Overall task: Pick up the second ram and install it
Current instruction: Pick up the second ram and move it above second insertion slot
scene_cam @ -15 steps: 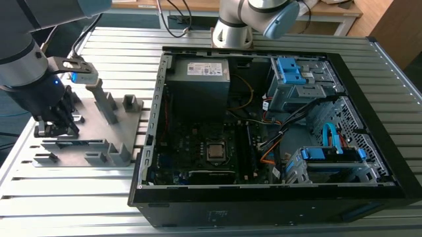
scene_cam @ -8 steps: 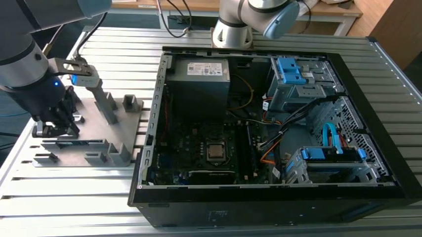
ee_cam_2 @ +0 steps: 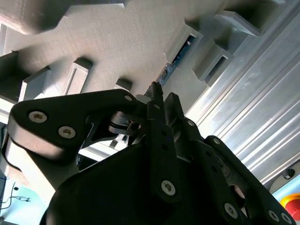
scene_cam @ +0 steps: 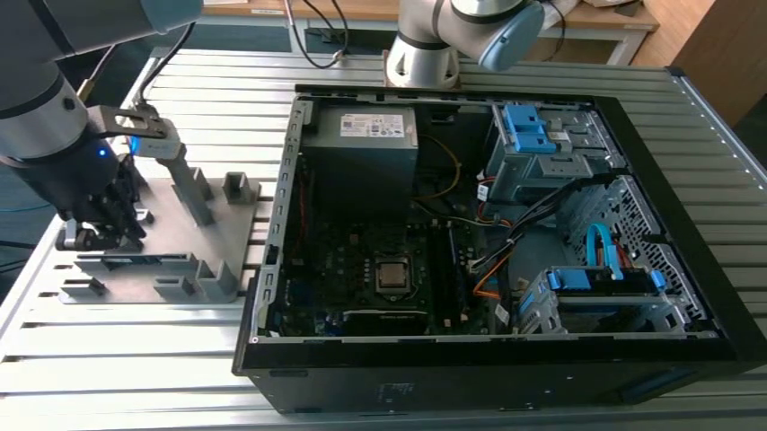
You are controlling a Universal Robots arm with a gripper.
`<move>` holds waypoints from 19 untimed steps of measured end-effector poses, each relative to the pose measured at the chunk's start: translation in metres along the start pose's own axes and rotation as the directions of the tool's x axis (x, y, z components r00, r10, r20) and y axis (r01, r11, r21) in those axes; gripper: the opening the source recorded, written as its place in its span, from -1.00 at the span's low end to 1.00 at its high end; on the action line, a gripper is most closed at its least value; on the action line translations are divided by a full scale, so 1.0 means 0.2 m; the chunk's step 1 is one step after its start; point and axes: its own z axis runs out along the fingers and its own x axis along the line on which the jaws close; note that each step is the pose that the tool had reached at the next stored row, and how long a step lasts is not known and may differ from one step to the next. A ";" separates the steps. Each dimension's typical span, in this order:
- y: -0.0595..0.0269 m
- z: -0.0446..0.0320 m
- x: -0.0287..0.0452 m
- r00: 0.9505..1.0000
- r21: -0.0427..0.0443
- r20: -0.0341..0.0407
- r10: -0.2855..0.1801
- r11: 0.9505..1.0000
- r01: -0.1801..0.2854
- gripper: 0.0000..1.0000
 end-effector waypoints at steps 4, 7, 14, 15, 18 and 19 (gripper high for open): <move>0.028 0.025 0.001 1.000 0.000 0.000 0.000 1.000 0.000 -0.53; 0.056 0.053 0.002 1.000 0.000 0.000 0.000 1.000 0.000 -0.53; 0.061 0.116 0.017 1.000 0.000 0.000 0.000 1.000 0.000 -0.53; 0.061 0.126 0.019 1.000 0.000 0.000 0.000 1.000 0.000 -0.53; 0.060 0.153 0.022 1.000 0.000 0.000 0.000 1.000 0.000 -0.53; 0.060 0.162 0.022 1.000 0.000 0.000 0.000 1.000 0.000 -0.53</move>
